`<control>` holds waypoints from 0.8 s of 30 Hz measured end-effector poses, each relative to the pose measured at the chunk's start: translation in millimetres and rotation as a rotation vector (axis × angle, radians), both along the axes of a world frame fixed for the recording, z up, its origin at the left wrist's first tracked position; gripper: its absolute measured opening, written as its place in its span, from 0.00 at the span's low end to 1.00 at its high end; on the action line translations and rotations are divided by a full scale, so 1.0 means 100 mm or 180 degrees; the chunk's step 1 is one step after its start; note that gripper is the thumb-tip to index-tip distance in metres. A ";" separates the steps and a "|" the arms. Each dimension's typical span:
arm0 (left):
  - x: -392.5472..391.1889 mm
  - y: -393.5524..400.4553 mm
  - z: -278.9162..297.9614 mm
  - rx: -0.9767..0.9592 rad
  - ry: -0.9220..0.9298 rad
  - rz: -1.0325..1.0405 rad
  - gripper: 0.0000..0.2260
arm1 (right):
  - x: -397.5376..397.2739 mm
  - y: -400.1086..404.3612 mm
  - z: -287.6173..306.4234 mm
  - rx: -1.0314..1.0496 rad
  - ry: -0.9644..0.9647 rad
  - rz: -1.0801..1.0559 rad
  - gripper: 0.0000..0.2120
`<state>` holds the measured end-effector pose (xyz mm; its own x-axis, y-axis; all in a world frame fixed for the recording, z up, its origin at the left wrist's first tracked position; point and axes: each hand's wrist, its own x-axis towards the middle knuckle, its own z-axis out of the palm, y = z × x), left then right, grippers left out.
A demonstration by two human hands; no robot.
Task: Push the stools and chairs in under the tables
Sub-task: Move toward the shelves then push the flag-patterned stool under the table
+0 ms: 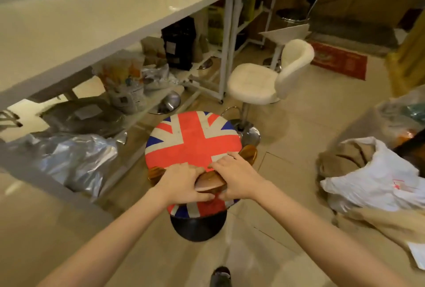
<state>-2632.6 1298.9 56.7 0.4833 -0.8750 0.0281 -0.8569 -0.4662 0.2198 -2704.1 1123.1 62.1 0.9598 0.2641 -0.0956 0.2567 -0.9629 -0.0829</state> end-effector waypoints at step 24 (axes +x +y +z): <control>-0.11 -0.40 0.05 0.0373 -0.0156 0.1250 0.23 | 0.57 -0.49 0.19 -0.0369 0.0086 0.1688 0.23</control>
